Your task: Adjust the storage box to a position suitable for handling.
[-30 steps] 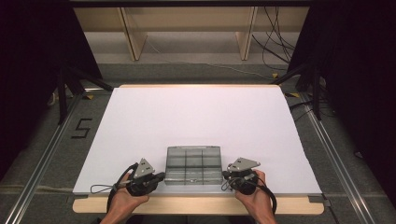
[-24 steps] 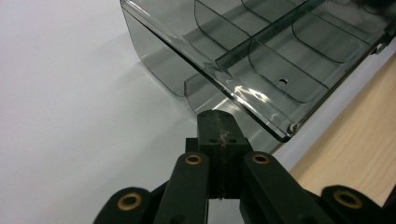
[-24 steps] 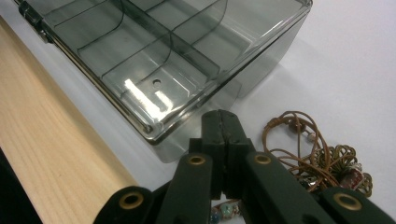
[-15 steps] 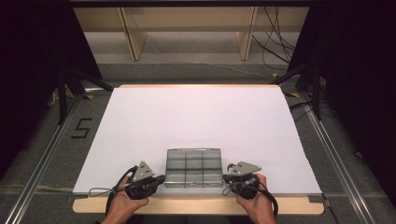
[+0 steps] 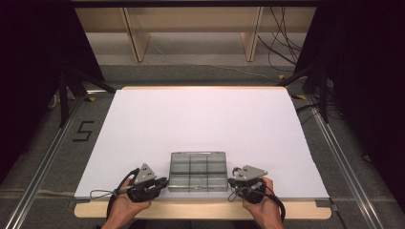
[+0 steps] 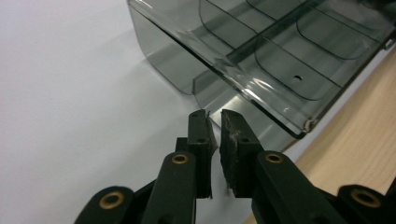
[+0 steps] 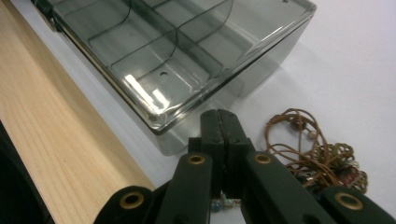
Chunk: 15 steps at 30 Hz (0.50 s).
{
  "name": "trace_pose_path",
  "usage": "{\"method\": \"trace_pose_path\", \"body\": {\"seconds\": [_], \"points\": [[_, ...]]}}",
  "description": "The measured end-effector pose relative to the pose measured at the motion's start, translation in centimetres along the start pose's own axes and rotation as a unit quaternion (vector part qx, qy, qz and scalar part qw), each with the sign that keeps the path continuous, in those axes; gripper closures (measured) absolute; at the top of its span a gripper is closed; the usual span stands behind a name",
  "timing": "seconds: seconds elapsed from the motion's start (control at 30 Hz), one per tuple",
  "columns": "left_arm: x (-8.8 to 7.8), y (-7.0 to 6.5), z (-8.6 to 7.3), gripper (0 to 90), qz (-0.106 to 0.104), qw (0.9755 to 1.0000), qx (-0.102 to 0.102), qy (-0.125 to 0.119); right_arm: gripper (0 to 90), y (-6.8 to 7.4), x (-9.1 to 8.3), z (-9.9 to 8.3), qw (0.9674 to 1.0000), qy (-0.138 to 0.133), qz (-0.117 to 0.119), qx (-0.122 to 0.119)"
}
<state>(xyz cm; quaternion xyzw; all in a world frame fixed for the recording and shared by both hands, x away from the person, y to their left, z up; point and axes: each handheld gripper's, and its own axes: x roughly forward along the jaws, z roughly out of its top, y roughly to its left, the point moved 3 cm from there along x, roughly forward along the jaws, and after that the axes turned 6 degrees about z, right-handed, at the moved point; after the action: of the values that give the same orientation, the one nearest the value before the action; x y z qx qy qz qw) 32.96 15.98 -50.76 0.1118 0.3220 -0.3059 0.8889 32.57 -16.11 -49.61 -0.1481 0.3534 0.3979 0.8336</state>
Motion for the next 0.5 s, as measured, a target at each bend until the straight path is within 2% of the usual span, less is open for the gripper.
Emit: {"method": "trace_pose_path", "body": {"seconds": [0.03,0.07,0.1,0.17,0.2,0.23,0.27,0.3,0.33,0.37,0.43,0.47,0.5], "points": [[-0.1,0.3,0.0,80.4,-0.002,1.0000,0.003,-0.001,90.0,-0.3,-0.3,0.0,0.9999,-0.003,-0.007,-0.010],[-0.1,0.3,0.0,79.1,-0.002,1.0000,0.003,-0.001,90.0,-0.3,-0.3,0.0,0.9999,-0.003,-0.007,-0.010],[-0.4,0.7,0.0,77.5,0.005,0.9999,-0.010,-0.004,90.0,-0.6,-0.6,-0.1,0.9999,-0.011,0.003,-0.010],[-0.8,1.3,0.0,76.0,-0.002,0.9999,-0.006,-0.010,90.0,-0.6,-1.0,-0.4,0.9998,-0.020,0.006,0.006],[-1.0,1.5,0.0,74.5,0.002,0.9999,-0.009,-0.011,90.0,-0.6,-1.2,-0.4,0.9996,-0.024,0.010,0.008],[-1.1,1.4,-0.1,72.0,0.004,0.9996,-0.025,-0.015,90.0,-0.7,-1.4,-0.5,0.9995,-0.030,0.013,0.007],[-1.2,1.4,-0.1,69.9,-0.003,0.9996,-0.025,-0.016,90.0,-0.5,-1.6,-0.7,0.9992,-0.032,0.016,0.019],[-1.2,1.4,-0.1,67.8,-0.003,0.9996,-0.025,-0.016,90.0,-0.6,-1.7,-0.8,0.9990,-0.038,0.020,0.016],[-1.5,1.4,0.0,65.9,-0.009,0.9998,-0.012,-0.017,90.0,-0.5,-1.9,-0.9,0.9987,-0.041,0.023,0.021],[-1.5,1.3,0.0,63.5,-0.005,0.9997,-0.014,-0.019,90.0,-0.4,-2.0,-1.0,0.9985,-0.043,0.026,0.024],[-1.6,1.1,0.0,57.2,-0.005,0.9993,-0.031,-0.021,90.0,-0.4,-2.2,-1.3,0.9978,-0.045,0.041,0.024],[-1.6,1.1,0.0,54.7,-0.005,0.9993,-0.031,-0.021,90.0,-0.4,-2.2,-1.3,0.9978,-0.045,0.041,0.024],[-1.8,1.3,0.0,52.5,0.001,0.9998,-0.016,-0.014,90.0,-0.2,-2.3,-1.5,0.9976,-0.046,0.039,0.032]]}}
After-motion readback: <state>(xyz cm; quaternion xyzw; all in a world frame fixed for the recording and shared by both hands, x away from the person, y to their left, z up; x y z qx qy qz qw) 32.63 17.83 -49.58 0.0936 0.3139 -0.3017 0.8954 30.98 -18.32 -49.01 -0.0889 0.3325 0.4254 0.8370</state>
